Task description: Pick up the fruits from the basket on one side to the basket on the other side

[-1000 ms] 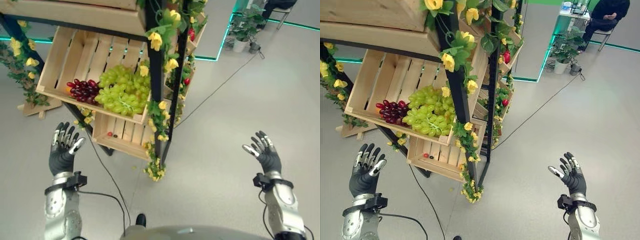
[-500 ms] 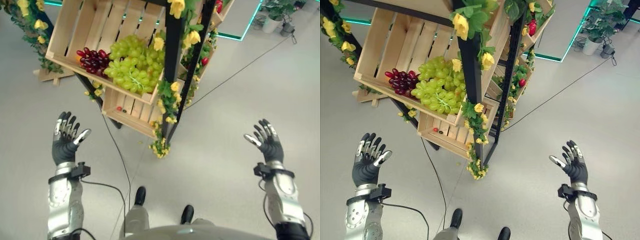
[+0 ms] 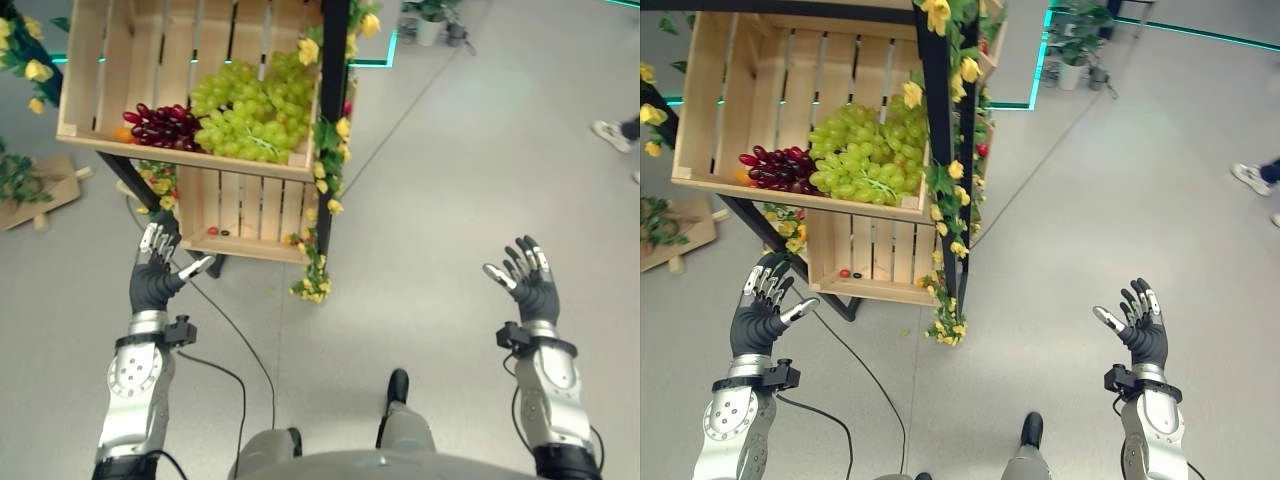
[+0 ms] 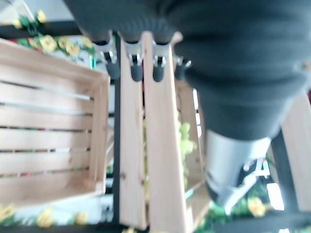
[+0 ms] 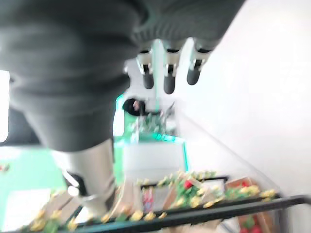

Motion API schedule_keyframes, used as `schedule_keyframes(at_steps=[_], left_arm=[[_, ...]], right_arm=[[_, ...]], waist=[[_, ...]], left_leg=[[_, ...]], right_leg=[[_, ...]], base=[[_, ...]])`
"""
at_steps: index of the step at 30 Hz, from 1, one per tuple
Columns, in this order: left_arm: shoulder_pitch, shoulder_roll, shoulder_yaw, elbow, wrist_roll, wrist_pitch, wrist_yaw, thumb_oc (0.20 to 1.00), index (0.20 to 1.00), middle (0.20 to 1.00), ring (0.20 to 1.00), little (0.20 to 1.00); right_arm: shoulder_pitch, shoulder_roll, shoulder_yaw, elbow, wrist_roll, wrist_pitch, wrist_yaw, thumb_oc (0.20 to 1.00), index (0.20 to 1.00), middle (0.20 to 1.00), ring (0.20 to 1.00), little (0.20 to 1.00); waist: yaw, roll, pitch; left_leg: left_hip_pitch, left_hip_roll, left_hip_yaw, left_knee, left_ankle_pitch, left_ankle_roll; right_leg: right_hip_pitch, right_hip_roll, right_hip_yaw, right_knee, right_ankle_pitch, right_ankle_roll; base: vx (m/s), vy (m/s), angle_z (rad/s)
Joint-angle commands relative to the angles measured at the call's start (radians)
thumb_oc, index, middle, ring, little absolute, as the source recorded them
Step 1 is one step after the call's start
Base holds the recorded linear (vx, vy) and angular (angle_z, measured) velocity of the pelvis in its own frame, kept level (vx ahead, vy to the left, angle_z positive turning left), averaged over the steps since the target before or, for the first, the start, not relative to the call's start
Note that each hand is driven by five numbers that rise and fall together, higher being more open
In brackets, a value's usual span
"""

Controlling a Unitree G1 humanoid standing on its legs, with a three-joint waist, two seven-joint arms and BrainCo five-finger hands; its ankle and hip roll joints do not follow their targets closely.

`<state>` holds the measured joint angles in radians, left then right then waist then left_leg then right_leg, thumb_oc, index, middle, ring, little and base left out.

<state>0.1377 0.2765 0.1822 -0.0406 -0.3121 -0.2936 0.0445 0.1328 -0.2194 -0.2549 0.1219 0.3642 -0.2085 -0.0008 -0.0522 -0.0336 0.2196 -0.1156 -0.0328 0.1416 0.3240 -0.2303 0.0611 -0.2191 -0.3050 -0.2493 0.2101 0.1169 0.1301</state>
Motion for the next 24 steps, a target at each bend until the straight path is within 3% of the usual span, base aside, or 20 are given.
schedule_keyframes(at_steps=[1, 4, 5, 8, 11, 12, 13, 16, 17, 18, 20, 21, 22, 23, 24], left_arm=[[0.065, 0.063, 0.040, -0.110, 0.037, -0.050, 0.017, 1.000, 1.000, 1.000, 1.000, 1.000], [0.060, 0.072, 0.035, -0.118, 0.045, -0.052, 0.027, 1.000, 1.000, 1.000, 1.000, 1.000], [0.057, 0.074, 0.039, -0.116, 0.051, -0.054, 0.041, 1.000, 1.000, 1.000, 1.000, 1.000], [0.036, 0.068, 0.032, -0.103, 0.045, -0.061, 0.054, 1.000, 1.000, 1.000, 1.000, 1.000], [0.005, 0.065, -0.006, -0.097, 0.015, -0.061, 0.038, 1.000, 1.000, 1.000, 1.000, 1.000], [-0.004, 0.063, -0.037, -0.109, 0.017, -0.058, 0.023, 1.000, 1.000, 1.000, 1.000, 1.000], [-0.005, 0.063, -0.037, -0.108, 0.017, -0.058, 0.023, 1.000, 1.000, 1.000, 1.000, 1.000], [-0.034, 0.059, -0.086, -0.111, 0.013, -0.060, 0.012, 1.000, 1.000, 1.000, 1.000, 1.000], [-0.049, 0.065, -0.106, -0.115, 0.012, -0.062, 0.011, 1.000, 1.000, 1.000, 1.000, 1.000], [-0.050, 0.065, -0.106, -0.113, 0.012, -0.063, 0.011, 1.000, 1.000, 1.000, 1.000, 1.000], [-0.086, 0.077, -0.125, -0.107, 0.010, -0.073, 0.028, 1.000, 1.000, 1.000, 1.000, 1.000], [-0.088, 0.084, -0.126, -0.114, 0.010, -0.074, 0.033, 1.000, 1.000, 1.000, 1.000, 1.000], [-0.080, 0.092, -0.124, -0.127, 0.015, -0.073, 0.026, 1.000, 1.000, 1.000, 1.000, 1.000], [-0.077, 0.098, -0.127, -0.136, 0.014, -0.074, 0.022, 1.000, 1.000, 1.000, 1.000, 1.000], [-0.070, 0.100, -0.132, -0.136, 0.012, -0.077, 0.016, 1.000, 1.000, 1.000, 1.000, 1.000]], right_arm=[[-0.029, -0.075, 0.001, -0.066, -0.025, -0.041, 0.031, 1.000, 1.000, 1.000, 1.000, 1.000], [-0.039, -0.087, 0.010, -0.067, -0.032, -0.044, 0.027, 1.000, 1.000, 1.000, 1.000, 1.000], [-0.054, -0.092, 0.026, -0.068, -0.028, -0.041, 0.025, 1.000, 1.000, 1.000, 1.000, 1.000], [-0.053, -0.091, 0.028, -0.078, -0.016, -0.047, 0.024, 1.000, 1.000, 1.000, 1.000, 1.000], [-0.042, -0.113, 0.011, -0.109, -0.019, -0.053, 0.017, 1.000, 1.000, 1.000, 1.000, 1.000], [-0.037, -0.126, -0.002, -0.114, -0.012, -0.056, 0.012, 1.000, 1.000, 1.000, 1.000, 1.000], [-0.037, -0.126, -0.002, -0.115, -0.012, -0.056, 0.012, 1.000, 1.000, 1.000, 1.000, 1.000], [-0.032, -0.138, -0.017, -0.137, -0.018, -0.063, 0.003, 1.000, 1.000, 1.000, 1.000, 1.000], [-0.036, -0.148, -0.027, -0.148, -0.021, -0.067, -0.004, 1.000, 1.000, 1.000, 1.000, 1.000], [-0.037, -0.148, -0.027, -0.149, -0.021, -0.066, -0.005, 1.000, 1.000, 1.000, 1.000, 1.000], [-0.074, -0.161, -0.017, -0.159, -0.022, -0.078, -0.022, 1.000, 1.000, 1.000, 1.000, 1.000], [-0.091, -0.171, -0.005, -0.164, -0.034, -0.082, -0.030, 1.000, 1.000, 1.000, 1.000, 1.000], [-0.092, -0.177, -0.008, -0.175, -0.043, -0.079, -0.030, 1.000, 1.000, 1.000, 1.000, 1.000], [-0.090, -0.184, -0.016, -0.177, -0.037, -0.080, -0.030, 1.000, 1.000, 1.000, 1.000, 1.000], [-0.087, -0.186, -0.014, -0.181, -0.032, -0.078, -0.024, 1.000, 1.000, 1.000, 1.000, 1.000]], waist=[[0.053, 0.006, -0.092], [0.070, -0.006, -0.113], [0.075, -0.018, -0.123], [0.063, -0.028, -0.129], [0.024, -0.024, -0.122], [-0.007, -0.014, -0.115], [-0.006, -0.014, -0.114], [-0.068, 0.006, -0.111], [-0.110, 0.020, -0.110], [-0.106, 0.019, -0.110], [-0.117, 0.032, -0.094], [-0.107, 0.031, -0.090], [-0.106, 0.036, -0.094], [-0.118, 0.035, -0.095], [-0.123, 0.036, -0.091]], left_leg=[[0.100, -0.005, -0.097, -0.192, 0.054, -0.036], [0.080, 0.006, -0.070, -0.204, 0.075, -0.045], [0.058, 0.025, -0.041, -0.211, 0.094, -0.063], [0.048, 0.056, -0.017, -0.213, 0.112, -0.090], [0.056, 0.097, 0.001, -0.200, 0.123, -0.112], [0.073, 0.108, 0.026, -0.197, 0.121, -0.114], [0.074, 0.109, 0.027, -0.197, 0.122, -0.114], [0.111, 0.133, 0.102, -0.206, 0.123, -0.119], [0.140, 0.147, 0.163, -0.213, 0.116, -0.121], [0.138, 0.147, 0.168, -0.215, 0.121, -0.121], [0.177, 0.175, 0.255, -0.200, 0.112, -0.133], [0.196, 0.198, 0.305, -0.186, 0.106, -0.142], [0.225, 0.224, 0.330, -0.178, 0.084, -0.153], [0.241, 0.246, 0.358, -0.154, 0.096, -0.158], [0.246, 0.271, 0.379, -0.114, 0.103, -0.166]], right_leg=[[0.121, 0.044, 0.031, 0.028, -0.157, 0.044], [0.183, 0.038, -0.004, -0.040, -0.167, 0.048], [0.202, 0.049, -0.028, -0.132, -0.166, 0.053], [0.207, 0.073, -0.011, -0.176, -0.165, 0.049], [0.209, 0.106, 0.005, -0.185, -0.172, 0.030], [0.213, 0.123, 0.017, -0.200, -0.168, 0.023], [0.214, 0.124, 0.018, -0.201, -0.167, 0.023], [0.203, 0.147, 0.077, -0.224, -0.150, 0.019], [0.183, 0.154, 0.096, -0.215, -0.148, 0.021], [0.178, 0.154, 0.100, -0.214, -0.143, 0.019], [0.141, 0.137, 0.047, -0.194, -0.127, 0.031], [0.128, 0.117, -0.030, -0.180, -0.122, 0.031], [0.130, 0.117, -0.080, -0.161, -0.146, 0.033], [0.124, 0.120, -0.119, -0.137, -0.158, 0.021], [0.111, 0.136, -0.105, -0.106, -0.176, 0.005]], base=[[-0.14, -0.027, -0.59], [-0.25, -0.182, -0.73], [-0.22, -0.247, -0.64], [-0.13, -0.263, -0.83], [-0.05, -0.206, -0.35], [-0.05, -0.162, -0.08], [-0.06, -0.137, -0.17], [-0.05, -0.101, -0.78], [-0.04, -0.106, -0.89], [-0.04, -0.116, -1.48], [-0.03, -0.146, -1.68], [0.05, -0.281, -1.79], [0.05, -0.360, -2.22], [0.10, -0.365, -2.54], [0.10, -0.460, -2.25]])
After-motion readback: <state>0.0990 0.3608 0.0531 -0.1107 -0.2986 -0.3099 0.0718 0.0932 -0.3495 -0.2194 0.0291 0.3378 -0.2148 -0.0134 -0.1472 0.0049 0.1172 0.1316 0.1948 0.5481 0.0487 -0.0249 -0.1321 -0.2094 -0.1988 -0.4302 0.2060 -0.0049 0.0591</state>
